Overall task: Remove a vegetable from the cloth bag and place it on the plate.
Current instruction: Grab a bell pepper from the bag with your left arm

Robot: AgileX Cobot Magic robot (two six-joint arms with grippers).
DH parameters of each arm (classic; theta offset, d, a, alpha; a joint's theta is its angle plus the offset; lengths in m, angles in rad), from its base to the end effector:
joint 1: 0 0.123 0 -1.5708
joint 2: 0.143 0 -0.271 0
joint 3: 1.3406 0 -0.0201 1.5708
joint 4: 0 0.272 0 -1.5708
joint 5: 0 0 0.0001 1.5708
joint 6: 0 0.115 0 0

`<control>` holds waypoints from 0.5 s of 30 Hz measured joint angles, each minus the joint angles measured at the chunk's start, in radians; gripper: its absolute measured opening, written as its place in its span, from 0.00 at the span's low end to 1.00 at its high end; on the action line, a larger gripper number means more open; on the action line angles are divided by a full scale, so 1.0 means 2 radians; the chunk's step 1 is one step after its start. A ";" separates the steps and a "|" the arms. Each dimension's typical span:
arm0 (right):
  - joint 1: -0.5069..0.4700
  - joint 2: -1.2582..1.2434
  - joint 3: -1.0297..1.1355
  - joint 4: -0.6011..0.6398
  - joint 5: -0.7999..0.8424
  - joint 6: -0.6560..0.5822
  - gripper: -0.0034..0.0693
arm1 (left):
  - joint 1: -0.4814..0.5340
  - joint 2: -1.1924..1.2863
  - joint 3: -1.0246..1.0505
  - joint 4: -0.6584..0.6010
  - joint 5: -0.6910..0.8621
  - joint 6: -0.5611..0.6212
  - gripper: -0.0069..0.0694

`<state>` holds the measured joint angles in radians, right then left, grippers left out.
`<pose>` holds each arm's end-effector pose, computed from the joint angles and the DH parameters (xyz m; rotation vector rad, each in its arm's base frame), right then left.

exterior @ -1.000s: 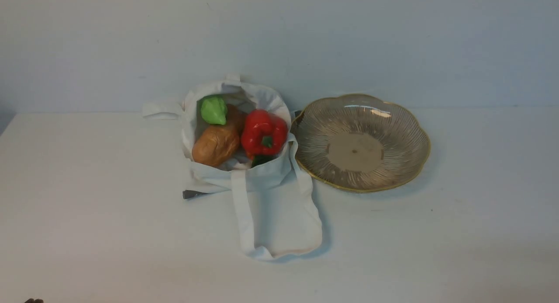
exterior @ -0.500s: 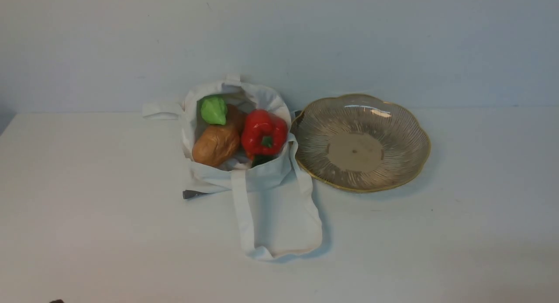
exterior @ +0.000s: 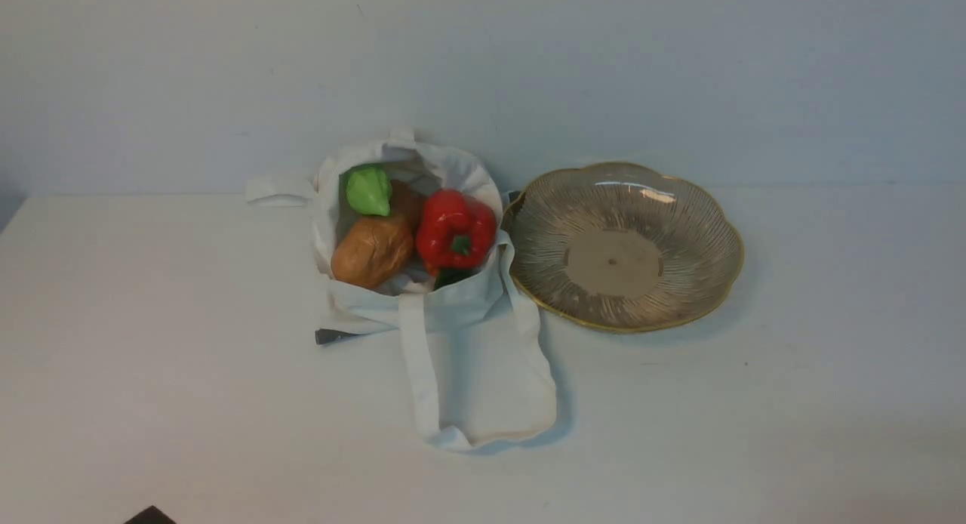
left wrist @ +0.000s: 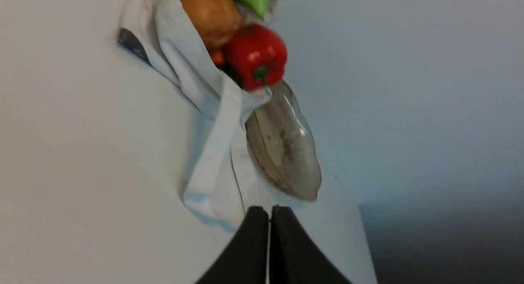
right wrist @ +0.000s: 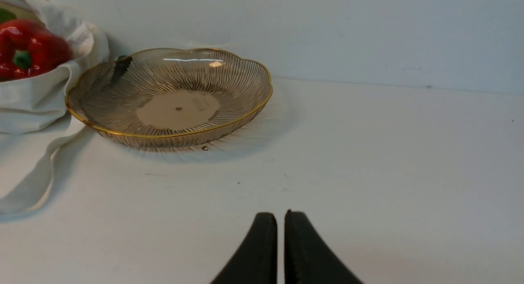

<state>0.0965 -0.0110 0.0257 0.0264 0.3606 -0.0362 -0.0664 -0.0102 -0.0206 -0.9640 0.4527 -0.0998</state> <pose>0.1108 0.0118 0.1657 -0.1068 1.8562 0.0676 0.1022 -0.0483 0.1945 -0.5721 1.7542 -1.0940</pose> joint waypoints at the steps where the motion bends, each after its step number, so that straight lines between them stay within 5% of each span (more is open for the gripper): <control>1: 0.000 0.000 0.000 0.000 0.000 0.000 0.08 | 0.000 0.003 -0.013 0.001 0.011 0.011 0.08; 8: 0.000 0.000 0.000 0.000 0.000 0.000 0.08 | 0.000 0.132 -0.134 0.078 0.094 0.033 0.08; 15: 0.000 0.000 0.000 0.000 0.000 0.000 0.08 | 0.000 0.432 -0.325 0.260 0.232 0.039 0.08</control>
<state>0.0965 -0.0110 0.0257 0.0264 0.3606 -0.0362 -0.0664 0.8534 -0.6697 -0.4446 0.9170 -0.0225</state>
